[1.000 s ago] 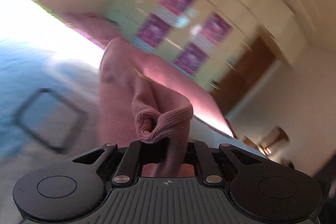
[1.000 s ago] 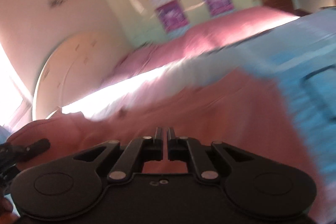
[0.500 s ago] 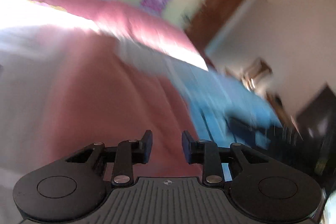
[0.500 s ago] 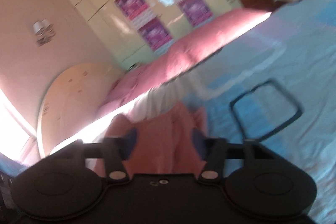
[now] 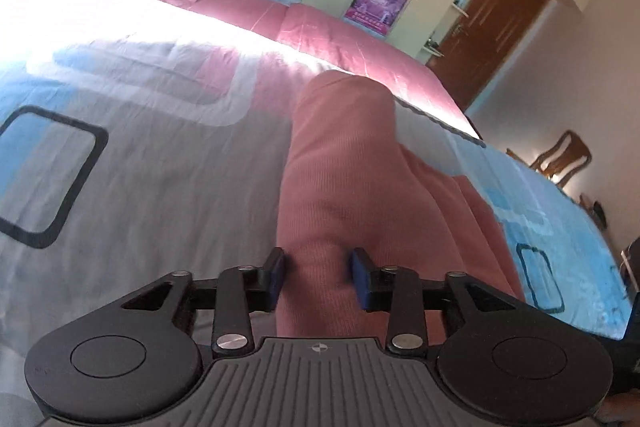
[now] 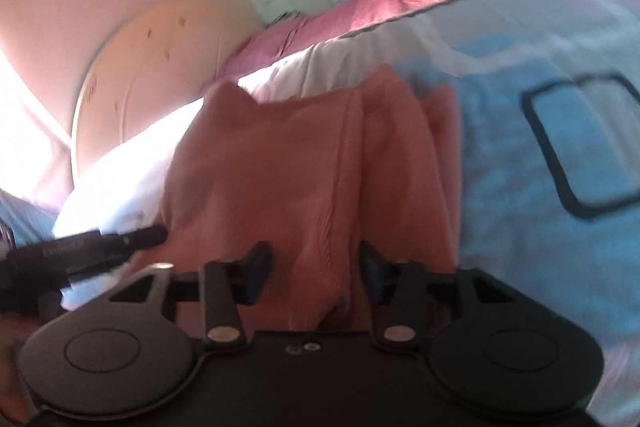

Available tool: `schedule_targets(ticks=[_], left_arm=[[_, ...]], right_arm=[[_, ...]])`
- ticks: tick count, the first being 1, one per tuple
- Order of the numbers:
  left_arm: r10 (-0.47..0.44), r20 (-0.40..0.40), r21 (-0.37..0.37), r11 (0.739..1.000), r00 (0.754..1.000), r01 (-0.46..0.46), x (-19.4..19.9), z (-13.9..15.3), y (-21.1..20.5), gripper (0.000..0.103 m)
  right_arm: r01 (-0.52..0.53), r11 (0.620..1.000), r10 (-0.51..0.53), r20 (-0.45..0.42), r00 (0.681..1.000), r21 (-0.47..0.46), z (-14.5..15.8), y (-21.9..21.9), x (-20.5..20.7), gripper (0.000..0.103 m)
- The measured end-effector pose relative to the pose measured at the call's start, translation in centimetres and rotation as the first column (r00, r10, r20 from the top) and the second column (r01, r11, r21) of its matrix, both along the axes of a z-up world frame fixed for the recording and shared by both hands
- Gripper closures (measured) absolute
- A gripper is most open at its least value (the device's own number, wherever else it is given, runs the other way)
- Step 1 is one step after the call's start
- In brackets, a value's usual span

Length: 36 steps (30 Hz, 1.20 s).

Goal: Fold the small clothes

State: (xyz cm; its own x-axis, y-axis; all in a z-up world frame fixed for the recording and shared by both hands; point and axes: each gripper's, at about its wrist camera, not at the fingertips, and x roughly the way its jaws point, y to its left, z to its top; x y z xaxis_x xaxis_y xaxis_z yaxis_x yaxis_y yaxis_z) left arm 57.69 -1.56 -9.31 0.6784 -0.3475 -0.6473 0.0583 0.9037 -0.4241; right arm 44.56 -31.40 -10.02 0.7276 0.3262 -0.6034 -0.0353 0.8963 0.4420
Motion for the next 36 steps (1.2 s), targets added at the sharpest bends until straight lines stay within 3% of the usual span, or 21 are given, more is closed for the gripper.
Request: schedule_targets(ticks=[1,2,6,9,12,14,16,18,19,20,24,25,26,28,31,33,36], left_arm=[[-0.002,0.009,-0.008,1.0,1.0,0.002,-0.1,-0.1,-0.1,0.067],[-0.006,0.015,-0.012,1.0,1.0,0.007,0.0,-0.6,0.2,0.067],[-0.022,0.047,-0.025,0.999,0.999,0.023,-0.1,-1.3,-0.7,0.067],[-0.037,0.02,-0.022,0.999,0.999,0.038,1.0,-1.5,-2.5,0.067],[-0.059,-0.004,0.08,0.995,0.998,0.059,1.2,-1.7,-4.8,0.067],[-0.055,-0.017,0.113,0.992,0.998,0.057,1.4,-1.7,-5.4,0.066],[-0.077,-0.011,0.134,0.988,0.997,0.078,1.6,-1.0,-5.5,0.066],[-0.093,0.032,0.15,0.985,0.995,0.088,1.3,0.2,-5.1,0.066],[-0.109,0.051,0.155,0.983,0.993,0.1,1.3,0.7,-5.0,0.066],[-0.128,0.064,0.154,0.981,0.99,0.117,1.6,1.0,-5.0,0.066],[-0.168,0.052,0.171,0.973,0.984,0.157,3.3,1.1,-5.8,0.066],[-0.175,0.038,0.184,0.969,0.984,0.166,3.9,0.6,-6.2,0.066],[-0.189,0.021,0.198,0.963,0.982,0.181,4.5,0.0,-6.5,0.066],[-0.218,0.003,0.262,0.942,0.976,0.21,4.6,-0.7,-7.4,0.066],[-0.256,0.022,0.332,0.914,0.966,0.234,4.0,-0.4,-8.3,0.065],[-0.262,0.03,0.333,0.913,0.965,0.238,3.1,0.6,-8.1,0.065],[-0.273,0.058,0.318,0.917,0.96,0.242,0.4,2.0,-7.9,0.065]], right_arm=[[-0.021,0.999,0.021,-0.006,1.0,-0.029,0.2,0.5,0.2,0.086],[-0.043,0.997,0.043,-0.011,0.999,-0.057,0.5,1.1,0.3,0.089],[-0.041,0.97,0.063,0.085,0.994,-0.241,3.5,3.2,-1.1,0.091],[0.009,0.952,0.052,0.19,0.98,-0.305,6.7,2.8,-4.1,0.091],[0.06,0.922,0.001,0.156,0.988,-0.383,5.6,1.9,-5.3,0.091],[0.053,0.945,-0.032,0.068,0.997,-0.322,2.9,0.6,-4.2,0.09],[0.049,0.958,-0.036,0.05,0.998,-0.284,1.8,0.3,-3.8,0.087],[0.064,0.963,-0.05,0.059,0.997,-0.262,2.3,0.0,-4.0,0.071],[0.083,0.963,-0.065,0.078,0.995,-0.257,2.8,-0.4,-4.1,0.055],[0.109,0.963,-0.084,0.11,0.99,-0.246,3.4,-1.0,-4.2,0.051],[0.149,0.981,-0.137,0.102,0.985,-0.123,3.8,-4.0,-1.7,0.068],[0.154,0.981,-0.144,0.091,0.985,-0.121,3.6,-4.2,-0.7,0.075],[0.156,0.978,-0.149,0.06,0.987,-0.137,3.2,-4.4,0.5,0.091],[0.123,0.969,-0.13,-0.019,0.991,-0.216,2.0,-3.9,1.5,0.092],[0.119,0.947,-0.133,-0.027,0.991,-0.3,2.0,-3.6,0.6,0.092],[0.121,0.939,-0.138,-0.03,0.99,-0.322,2.5,-3.2,0.1,0.091],[0.102,0.937,-0.095,0.038,0.995,-0.333,4.2,-2.2,-1.8,0.086]])
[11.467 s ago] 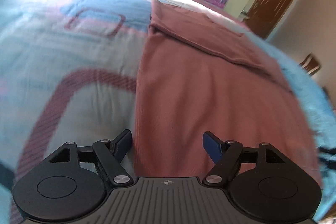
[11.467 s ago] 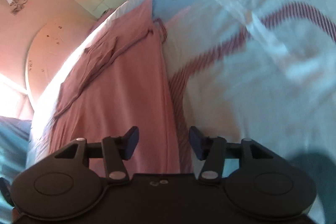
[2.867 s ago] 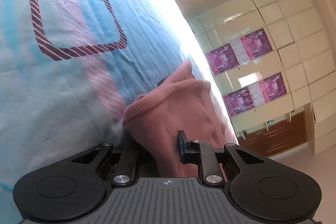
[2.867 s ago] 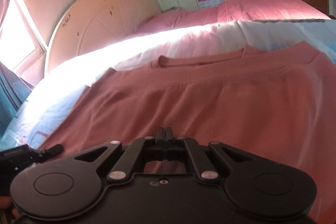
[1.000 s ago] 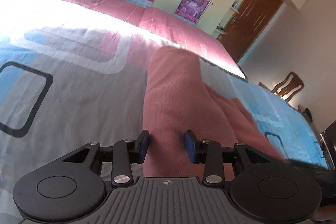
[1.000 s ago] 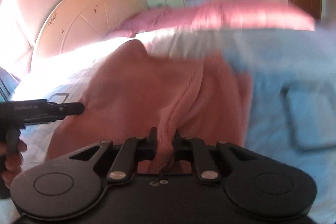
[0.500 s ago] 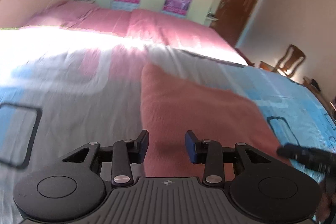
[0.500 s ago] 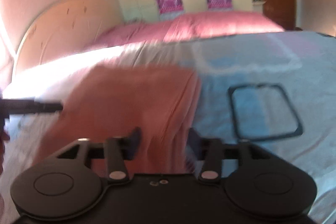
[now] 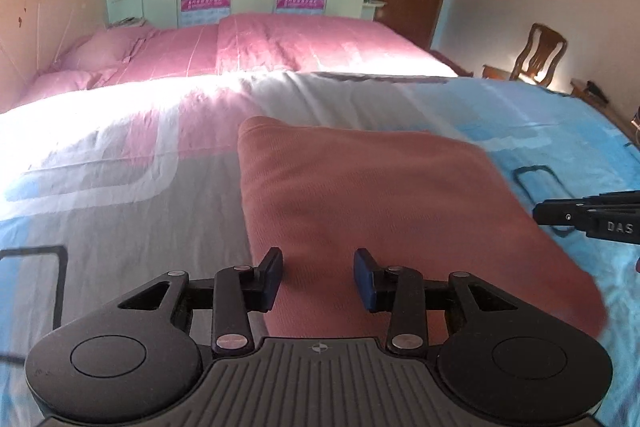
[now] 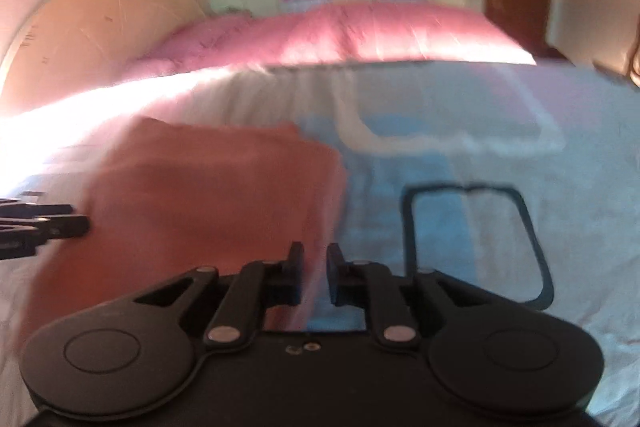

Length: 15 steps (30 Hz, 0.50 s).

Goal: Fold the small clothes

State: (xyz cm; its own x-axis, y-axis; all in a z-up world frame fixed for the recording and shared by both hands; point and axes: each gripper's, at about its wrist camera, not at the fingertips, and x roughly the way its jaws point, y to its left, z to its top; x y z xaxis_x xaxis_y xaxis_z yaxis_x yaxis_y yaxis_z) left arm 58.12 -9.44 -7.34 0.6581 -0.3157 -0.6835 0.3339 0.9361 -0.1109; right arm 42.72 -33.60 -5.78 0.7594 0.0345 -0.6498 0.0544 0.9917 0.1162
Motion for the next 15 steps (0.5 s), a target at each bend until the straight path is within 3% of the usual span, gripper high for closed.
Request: schedule_targets(ticks=[3,5,6,8,12,15], left_arm=[[0.001,0.02,0.053,0.999,1.0,-0.002,-2.6,-0.6,-0.3,0.065],[0.017,0.017,0.035,0.999,1.0,-0.018,-3.5,-0.9,0.1,0.065],[0.022,0.012,0.017,1.0,1.0,-0.022,-3.9,-1.0,0.5,0.065],[0.018,0.019,0.032,0.999,1.0,-0.019,-4.5,-1.0,1.0,0.06],[0.017,0.022,0.046,0.999,1.0,-0.018,-6.0,-0.5,1.6,0.059],[0.011,0.002,0.058,0.998,1.0,-0.011,-7.5,-0.7,1.7,0.059]], right_arm=[[-0.086,0.996,0.086,-0.006,0.996,-0.013,0.1,1.7,-2.7,0.088],[-0.102,0.993,0.098,-0.07,0.993,-0.063,-1.1,2.3,-4.2,0.09],[-0.093,0.989,0.082,-0.098,0.992,-0.115,-1.9,2.5,-4.7,0.087],[-0.075,0.988,0.064,-0.086,0.994,-0.138,-2.5,2.2,-5.9,0.086],[-0.061,0.979,0.05,-0.065,0.997,-0.195,-0.7,3.7,-7.0,0.089],[-0.097,0.98,0.096,-0.017,0.995,-0.174,0.5,5.3,-8.0,0.089]])
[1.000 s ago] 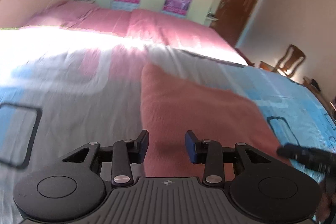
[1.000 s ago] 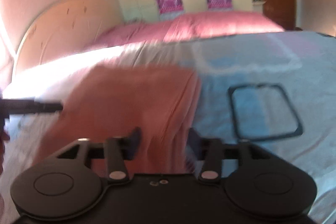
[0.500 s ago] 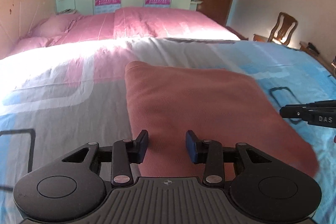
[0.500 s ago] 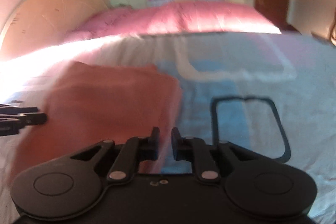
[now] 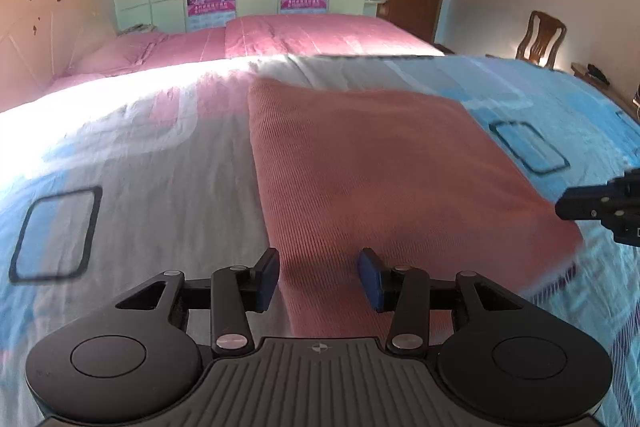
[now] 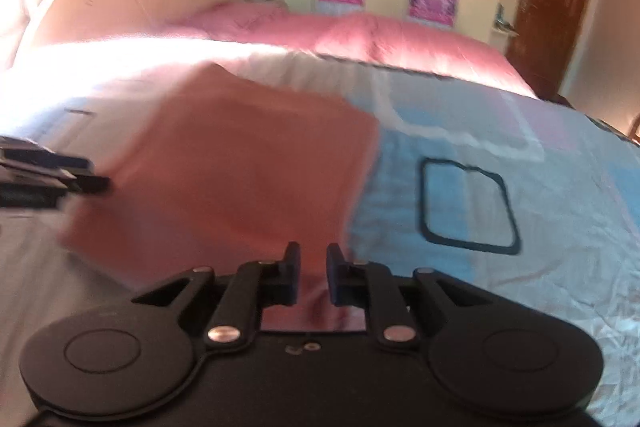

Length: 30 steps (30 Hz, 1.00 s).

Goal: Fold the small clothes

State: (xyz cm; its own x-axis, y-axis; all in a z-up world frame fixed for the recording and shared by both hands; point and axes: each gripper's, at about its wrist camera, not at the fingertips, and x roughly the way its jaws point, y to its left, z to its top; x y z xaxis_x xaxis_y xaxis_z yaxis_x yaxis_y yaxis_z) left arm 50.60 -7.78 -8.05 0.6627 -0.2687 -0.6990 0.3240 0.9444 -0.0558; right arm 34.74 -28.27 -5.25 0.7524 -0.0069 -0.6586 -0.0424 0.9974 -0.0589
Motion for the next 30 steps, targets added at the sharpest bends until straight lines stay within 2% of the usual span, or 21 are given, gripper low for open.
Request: schedule_targets(ticks=[3,6,8,10,19,20,22,24,25,26,27,28,29,30], left_arm=[[0.018,-0.04,-0.006,1.0,0.999,-0.018,-1.3,-1.3,0.3,0.059],[0.036,-0.054,-0.017,0.999,0.998,-0.037,-2.1,-2.2,0.8,0.059],[0.041,-0.053,-0.014,0.999,0.998,-0.042,-2.7,-2.3,0.9,0.059],[0.044,-0.05,-0.008,0.999,0.998,-0.045,-3.0,-2.3,0.9,0.059],[0.055,-0.048,0.015,0.998,0.997,-0.055,-4.2,-2.4,0.7,0.058],[0.055,-0.051,0.019,0.998,0.997,-0.054,-4.3,-2.4,0.7,0.057],[0.053,-0.074,0.055,0.997,0.996,-0.049,-4.7,-2.7,0.7,0.047],[0.049,-0.063,0.079,0.996,0.997,-0.044,-5.7,-2.9,1.3,0.042],[0.062,-0.059,0.072,0.996,0.996,-0.057,-6.3,-2.7,1.9,0.038],[0.074,-0.051,0.051,0.996,0.996,-0.072,-6.8,-2.4,2.6,0.035],[0.091,-0.032,0.016,0.996,0.995,-0.091,-7.1,-1.9,3.6,0.024],[0.112,-0.006,-0.024,0.993,0.994,-0.112,-7.4,-1.3,4.5,0.014],[0.13,0.014,-0.064,0.99,0.991,-0.129,-7.5,-0.8,5.2,0.012],[0.139,0.016,-0.108,0.985,0.99,-0.136,-7.3,-0.4,5.9,0.011]], right_arm=[[-0.026,1.0,0.025,-0.037,0.999,-0.015,-1.3,1.2,-0.5,0.091],[0.026,1.0,-0.026,-0.112,0.993,-0.003,-3.9,0.5,-0.2,0.096],[0.045,0.998,-0.041,-0.082,0.996,0.044,-4.5,-0.2,-0.6,0.097],[0.069,0.995,-0.063,-0.089,0.994,0.07,-4.3,-0.4,-0.7,0.097],[0.1,0.993,-0.095,-0.074,0.993,0.066,-4.8,-0.1,-0.6,0.097],[0.102,0.993,-0.097,-0.074,0.993,0.062,-4.7,-0.1,-0.7,0.097],[0.101,0.994,-0.098,-0.074,0.992,0.051,-4.7,0.1,-0.8,0.097],[0.102,0.994,-0.099,-0.084,0.992,0.035,-4.6,0.3,-1.0,0.097],[0.101,0.994,-0.097,-0.1,0.99,0.029,-4.4,0.4,-1.3,0.094],[0.098,0.995,-0.093,-0.119,0.988,0.031,-4.1,0.5,-1.7,0.08],[0.102,0.994,-0.097,-0.125,0.987,0.038,-3.8,0.5,-2.3,0.069],[0.112,0.992,-0.106,-0.102,0.989,0.051,-3.3,0.3,-3.2,0.043],[0.116,0.99,-0.111,-0.063,0.992,0.084,-2.8,-0.2,-4.1,0.031],[0.116,0.984,-0.111,-0.043,0.993,0.134,-2.4,-0.8,-4.7,0.033]])
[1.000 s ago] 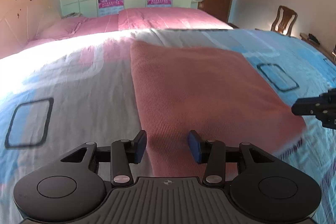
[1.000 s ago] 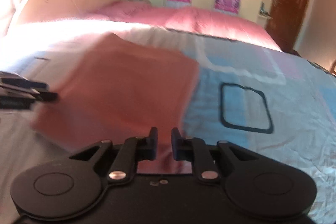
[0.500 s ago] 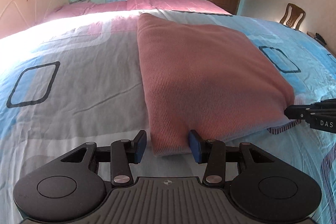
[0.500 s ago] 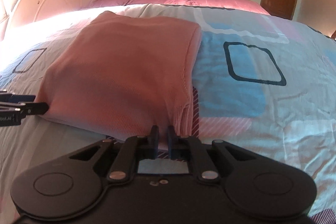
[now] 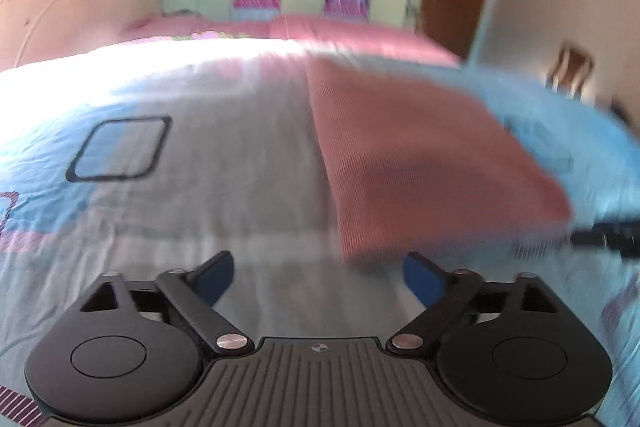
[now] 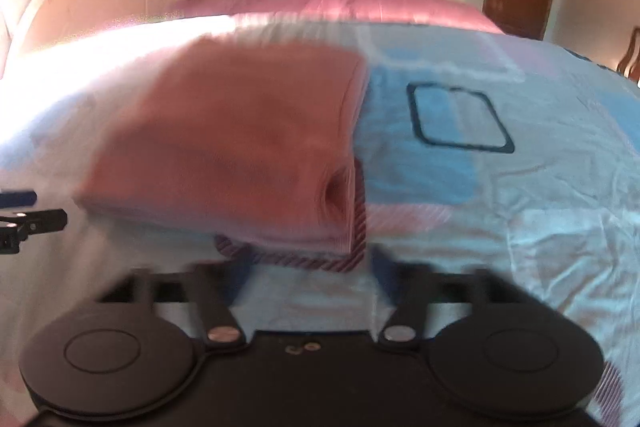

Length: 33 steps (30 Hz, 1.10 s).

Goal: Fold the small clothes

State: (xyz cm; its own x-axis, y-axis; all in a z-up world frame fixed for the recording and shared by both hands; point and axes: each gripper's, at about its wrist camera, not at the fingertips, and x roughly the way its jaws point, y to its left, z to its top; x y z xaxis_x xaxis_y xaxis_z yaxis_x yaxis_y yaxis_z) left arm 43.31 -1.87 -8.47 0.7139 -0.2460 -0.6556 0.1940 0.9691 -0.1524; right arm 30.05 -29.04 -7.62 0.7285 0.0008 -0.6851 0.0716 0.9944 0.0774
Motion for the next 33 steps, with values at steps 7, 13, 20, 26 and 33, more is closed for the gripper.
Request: schedule_targets(ticks=[7,13,20,26,33], left_arm=[[-0.069,-0.045,-0.201,0.978,0.997,0.058,4.7,0.8,0.8,0.011],[-0.099,-0.128,-0.179,0.981,0.987,0.076,9.1,-0.8,-0.3,0.011],[-0.136,-0.195,-0.324,0.944,0.971,0.067,13.7,-2.5,-0.8,0.011],[-0.145,-0.214,-0.338,0.939,0.966,0.066,16.1,-3.8,-1.5,0.014],[-0.18,-0.216,-0.312,0.944,0.96,0.107,17.7,-3.7,-2.1,0.014]], right_arm=[[0.067,0.936,-0.092,0.055,0.994,0.346,1.3,-5.3,2.2,0.052],[0.082,0.843,-0.082,-0.023,0.996,0.532,-1.1,-9.9,6.8,0.044],[0.053,0.781,-0.046,-0.028,0.999,0.622,-4.1,-12.6,10.6,0.043],[-0.018,0.73,0.02,0.004,1.0,0.684,-5.5,-13.8,13.2,0.046],[-0.102,0.712,0.135,0.007,0.991,0.695,-5.4,-11.8,17.0,0.044]])
